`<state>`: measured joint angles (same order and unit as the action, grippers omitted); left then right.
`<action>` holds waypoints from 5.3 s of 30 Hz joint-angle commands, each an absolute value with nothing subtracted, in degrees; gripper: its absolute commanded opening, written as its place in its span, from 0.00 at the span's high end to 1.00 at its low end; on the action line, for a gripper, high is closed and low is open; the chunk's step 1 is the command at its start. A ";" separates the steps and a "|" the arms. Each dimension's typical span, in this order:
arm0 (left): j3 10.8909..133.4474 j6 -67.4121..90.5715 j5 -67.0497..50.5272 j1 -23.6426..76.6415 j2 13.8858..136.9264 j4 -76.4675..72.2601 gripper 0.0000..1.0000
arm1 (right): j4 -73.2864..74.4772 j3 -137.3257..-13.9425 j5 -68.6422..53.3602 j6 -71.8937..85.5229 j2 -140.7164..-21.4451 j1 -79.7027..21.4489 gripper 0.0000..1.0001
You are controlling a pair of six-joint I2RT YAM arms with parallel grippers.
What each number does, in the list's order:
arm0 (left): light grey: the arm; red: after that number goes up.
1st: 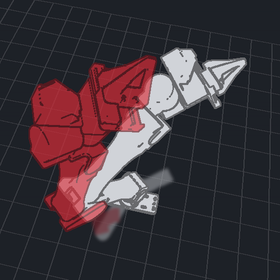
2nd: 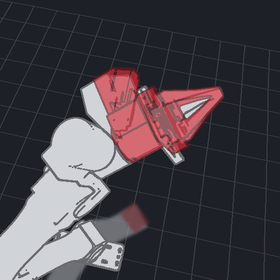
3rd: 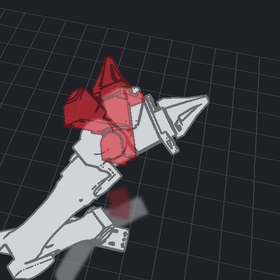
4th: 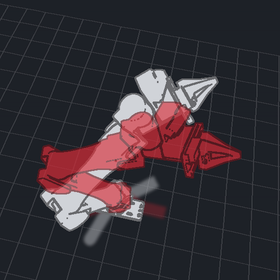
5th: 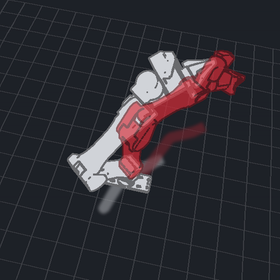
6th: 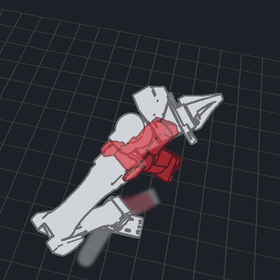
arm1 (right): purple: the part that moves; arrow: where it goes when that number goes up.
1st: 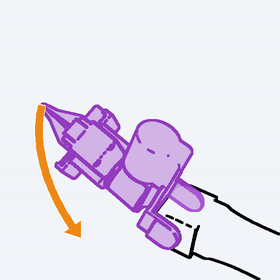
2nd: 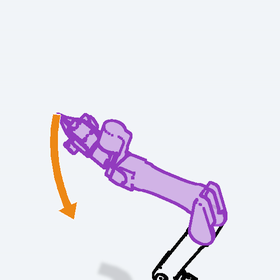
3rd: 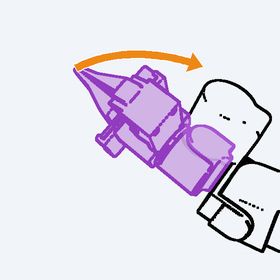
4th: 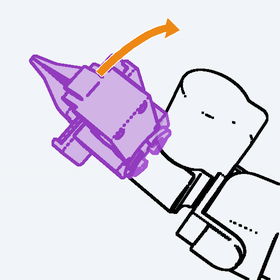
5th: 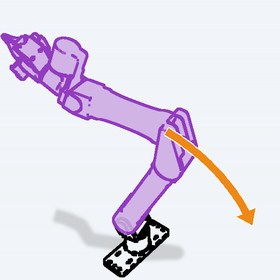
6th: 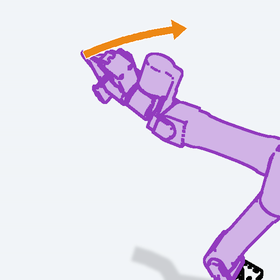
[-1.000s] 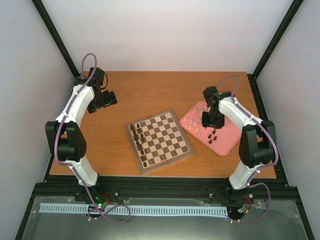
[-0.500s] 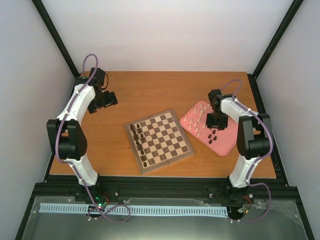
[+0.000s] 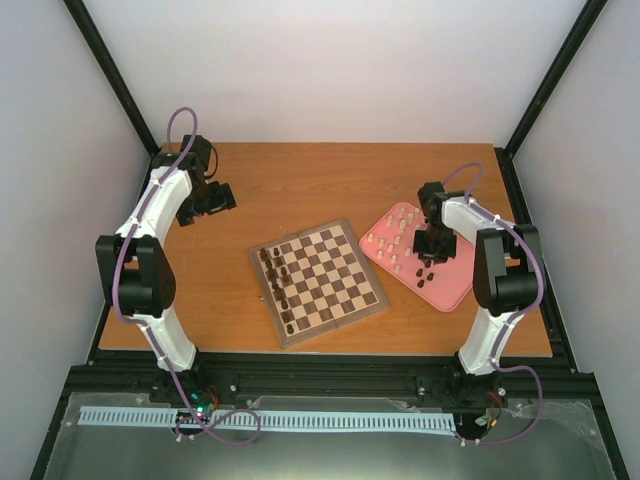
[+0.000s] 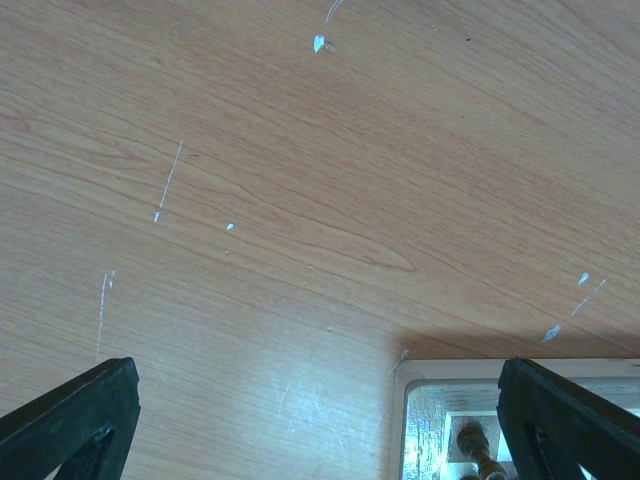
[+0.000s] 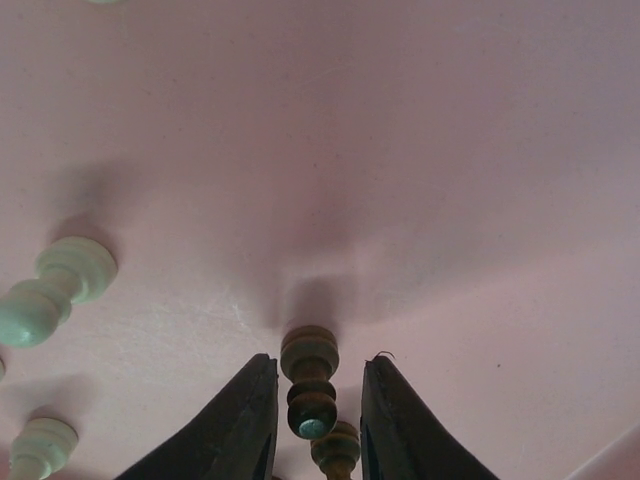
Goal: Set up the chess pieces on the board
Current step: Pick up the chess piece from the storage box, then place the chess piece on the chessboard, then pick up the chess piece from the storage box.
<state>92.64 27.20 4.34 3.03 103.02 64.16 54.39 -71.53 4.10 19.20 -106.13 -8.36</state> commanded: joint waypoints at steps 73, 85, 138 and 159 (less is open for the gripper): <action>91.01 27.33 4.13 3.50 99.85 62.95 0.00 | 69.05 -114.87 -5.36 18.24 -129.79 -58.16 0.97; 90.45 27.25 4.19 3.49 99.33 62.84 0.00 | 69.77 -115.72 -6.06 18.00 -131.72 -58.21 0.97; 93.52 27.42 3.73 3.48 99.94 63.90 0.00 | 61.85 -76.72 4.11 21.20 -96.55 -17.67 0.49; 93.61 27.17 4.48 3.47 101.75 64.12 0.00 | 54.21 -68.08 -1.13 16.69 -103.75 -11.87 0.60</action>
<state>91.35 27.20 4.08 3.18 101.03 63.53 55.40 -68.49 -2.00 17.23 -102.10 -11.97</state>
